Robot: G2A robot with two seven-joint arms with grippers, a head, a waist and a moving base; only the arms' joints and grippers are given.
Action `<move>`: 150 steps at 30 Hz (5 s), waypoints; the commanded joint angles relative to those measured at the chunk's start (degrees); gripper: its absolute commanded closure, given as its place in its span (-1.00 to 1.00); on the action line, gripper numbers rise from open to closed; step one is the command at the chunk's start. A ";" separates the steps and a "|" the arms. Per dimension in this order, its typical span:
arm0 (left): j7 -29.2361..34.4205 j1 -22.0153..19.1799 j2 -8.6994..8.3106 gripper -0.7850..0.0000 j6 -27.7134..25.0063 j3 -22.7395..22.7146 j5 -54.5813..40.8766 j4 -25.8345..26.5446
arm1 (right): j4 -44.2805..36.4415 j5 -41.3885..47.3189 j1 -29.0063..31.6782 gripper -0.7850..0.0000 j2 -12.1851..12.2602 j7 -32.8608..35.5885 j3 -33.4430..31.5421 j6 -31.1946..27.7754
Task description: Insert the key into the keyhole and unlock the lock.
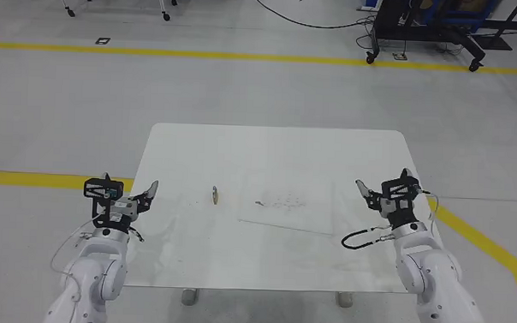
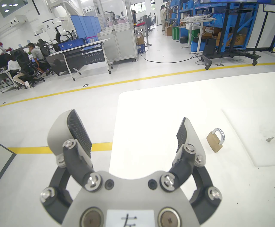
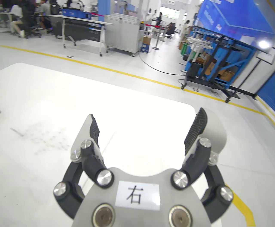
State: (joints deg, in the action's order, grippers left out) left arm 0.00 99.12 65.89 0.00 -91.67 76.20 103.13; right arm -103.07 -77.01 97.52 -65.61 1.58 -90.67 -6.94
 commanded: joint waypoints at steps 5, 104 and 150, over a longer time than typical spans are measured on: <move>0.00 0.00 0.00 -1.00 0.00 0.00 0.00 0.00 | 2.48 0.26 -6.90 -1.00 0.07 3.95 4.08 -9.98; 6.04 -1.29 -0.49 -1.00 -12.13 -2.21 -7.30 4.84 | 48.63 -2.76 -51.33 1.00 -8.85 -5.96 46.99 -43.75; 49.31 -43.27 7.05 -1.00 -7.17 41.93 1.59 -19.09 | 69.61 -25.38 -54.00 1.00 -9.17 -58.10 54.37 -35.87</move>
State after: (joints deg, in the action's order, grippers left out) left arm 49.46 56.10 72.74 -7.43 -50.28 77.67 85.16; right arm -34.15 -102.51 43.70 -74.67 -56.16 -36.40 -42.79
